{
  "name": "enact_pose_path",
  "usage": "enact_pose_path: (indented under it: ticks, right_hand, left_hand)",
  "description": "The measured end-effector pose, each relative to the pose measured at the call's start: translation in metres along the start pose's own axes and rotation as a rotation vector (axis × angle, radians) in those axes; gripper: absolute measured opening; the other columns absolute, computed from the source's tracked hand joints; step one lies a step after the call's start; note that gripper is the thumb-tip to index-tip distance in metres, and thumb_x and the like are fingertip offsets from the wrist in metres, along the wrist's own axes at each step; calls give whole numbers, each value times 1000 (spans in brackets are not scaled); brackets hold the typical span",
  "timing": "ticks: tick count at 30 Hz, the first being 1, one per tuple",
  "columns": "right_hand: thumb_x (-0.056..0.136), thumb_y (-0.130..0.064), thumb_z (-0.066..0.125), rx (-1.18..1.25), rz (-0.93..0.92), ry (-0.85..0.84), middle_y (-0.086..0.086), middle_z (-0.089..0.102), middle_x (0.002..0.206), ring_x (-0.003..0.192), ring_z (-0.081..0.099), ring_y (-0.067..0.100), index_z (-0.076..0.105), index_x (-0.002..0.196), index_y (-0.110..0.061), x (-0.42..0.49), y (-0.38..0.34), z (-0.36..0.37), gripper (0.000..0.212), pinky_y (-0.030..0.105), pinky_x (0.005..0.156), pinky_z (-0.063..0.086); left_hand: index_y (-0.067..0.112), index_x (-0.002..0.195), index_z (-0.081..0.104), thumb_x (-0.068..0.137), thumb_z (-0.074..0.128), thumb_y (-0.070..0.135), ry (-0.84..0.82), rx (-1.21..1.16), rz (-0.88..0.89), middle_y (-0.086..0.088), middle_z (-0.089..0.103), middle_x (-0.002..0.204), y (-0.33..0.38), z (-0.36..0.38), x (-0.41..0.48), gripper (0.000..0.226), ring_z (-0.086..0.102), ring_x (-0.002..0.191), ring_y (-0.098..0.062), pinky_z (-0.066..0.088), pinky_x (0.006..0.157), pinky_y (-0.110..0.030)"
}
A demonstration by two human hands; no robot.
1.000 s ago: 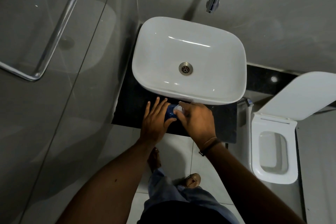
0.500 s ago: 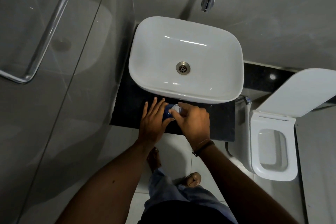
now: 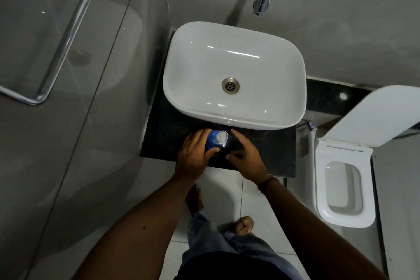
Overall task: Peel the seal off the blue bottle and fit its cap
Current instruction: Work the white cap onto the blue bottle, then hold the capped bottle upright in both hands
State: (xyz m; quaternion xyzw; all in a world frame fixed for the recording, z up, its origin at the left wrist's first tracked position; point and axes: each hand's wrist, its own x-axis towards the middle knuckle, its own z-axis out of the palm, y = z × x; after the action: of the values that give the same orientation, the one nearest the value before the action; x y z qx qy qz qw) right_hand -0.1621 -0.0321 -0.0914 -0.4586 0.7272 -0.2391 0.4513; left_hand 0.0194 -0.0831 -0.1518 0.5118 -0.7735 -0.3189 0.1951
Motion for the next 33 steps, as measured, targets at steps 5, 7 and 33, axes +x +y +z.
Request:
enact_pose_path:
  ticks: [5, 7, 33]
  right_hand:
    - [90, 5, 74, 111, -52, 33, 11, 65, 143, 133, 64, 26, 55, 148, -9, 13, 0, 11, 63, 48, 114, 53]
    - [90, 3, 75, 118, -55, 46, 6, 67, 139, 130, 66, 22, 57, 145, -12, 14, 1, 13, 59, 45, 115, 53]
    - [93, -3, 73, 46, -150, -41, 12, 66, 145, 135, 63, 28, 57, 147, -7, 56, -75, 105, 57, 36, 117, 47]
  left_hand:
    - [11, 147, 46, 100, 61, 39, -42, -121, -46, -7, 56, 143, 5, -4, 0, 57, 59, 125, -22, 47, 94, -23]
    - [10, 148, 45, 100, 61, 37, -40, -139, -46, -8, 55, 144, 7, -5, 0, 57, 58, 127, -22, 44, 98, -21]
    - [12, 156, 33, 79, 27, 90, 83, -309, -364, -10, 43, 158, -54, -82, -7, 110, 43, 143, -22, 32, 116, -30]
